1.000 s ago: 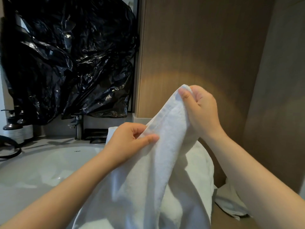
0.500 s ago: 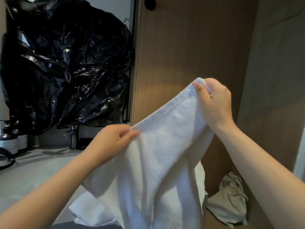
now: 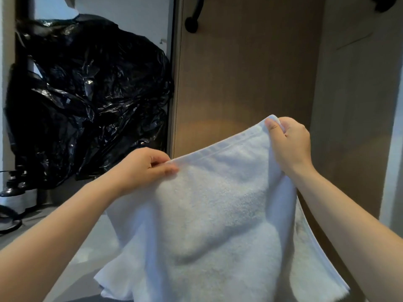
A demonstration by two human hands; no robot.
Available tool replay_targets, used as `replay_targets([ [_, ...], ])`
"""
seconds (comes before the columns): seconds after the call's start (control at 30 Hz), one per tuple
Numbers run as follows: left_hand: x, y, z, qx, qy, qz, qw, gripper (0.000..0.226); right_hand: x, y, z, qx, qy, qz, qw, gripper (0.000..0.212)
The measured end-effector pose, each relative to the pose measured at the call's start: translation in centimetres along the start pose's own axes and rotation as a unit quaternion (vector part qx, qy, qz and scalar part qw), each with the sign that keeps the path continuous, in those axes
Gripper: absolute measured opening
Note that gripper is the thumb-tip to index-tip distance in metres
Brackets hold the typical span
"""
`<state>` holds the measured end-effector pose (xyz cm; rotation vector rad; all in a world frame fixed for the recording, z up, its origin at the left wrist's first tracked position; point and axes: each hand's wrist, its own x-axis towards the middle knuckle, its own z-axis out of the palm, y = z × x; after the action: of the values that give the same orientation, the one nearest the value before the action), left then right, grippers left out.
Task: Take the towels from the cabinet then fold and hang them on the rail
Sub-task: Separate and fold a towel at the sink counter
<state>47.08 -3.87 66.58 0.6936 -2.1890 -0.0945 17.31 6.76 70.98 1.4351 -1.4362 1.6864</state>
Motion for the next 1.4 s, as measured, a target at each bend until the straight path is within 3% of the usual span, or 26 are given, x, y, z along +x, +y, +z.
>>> replay_targets([
  [0.13,-0.9,-1.5,1.5,0.000,-0.048,-0.065,0.997,0.024,-0.9,2.7,0.7,-0.015,-0.016,0.069,0.997,0.047],
  [0.33,-0.7,-4.0,3.7,-0.034,-0.068,-0.118,0.990,0.015,-2.1,5.2,2.4,-0.011,-0.028,0.102,0.994,0.047],
  [0.57,-1.2,-6.8,7.2,-0.007,-0.104,-0.149,0.983,0.022,-3.2,7.2,4.7,0.003,-0.049,0.121,0.991,0.047],
  [0.77,-3.1,-8.9,8.3,-0.027,-0.124,-0.164,0.978,0.045,-3.5,9.3,5.5,0.001,-0.053,0.143,0.988,0.046],
  [1.03,-3.8,-9.7,7.9,-0.081,-0.064,-0.208,0.973,0.058,-4.1,10.9,5.5,-0.001,-0.052,0.172,0.984,0.046],
  [1.13,-4.0,-10.2,8.0,-0.125,-0.029,-0.234,0.964,0.051,-4.2,11.1,5.3,-0.003,-0.052,0.179,0.982,0.045],
  [1.23,-4.1,-10.3,7.9,-0.159,0.002,-0.247,0.956,0.026,-4.3,11.2,5.1,-0.002,-0.050,0.180,0.982,0.045],
  [1.4,-4.0,-9.6,6.5,-0.209,-0.022,-0.243,0.947,0.013,-4.2,11.2,4.3,-0.009,-0.044,0.165,0.985,0.045],
])
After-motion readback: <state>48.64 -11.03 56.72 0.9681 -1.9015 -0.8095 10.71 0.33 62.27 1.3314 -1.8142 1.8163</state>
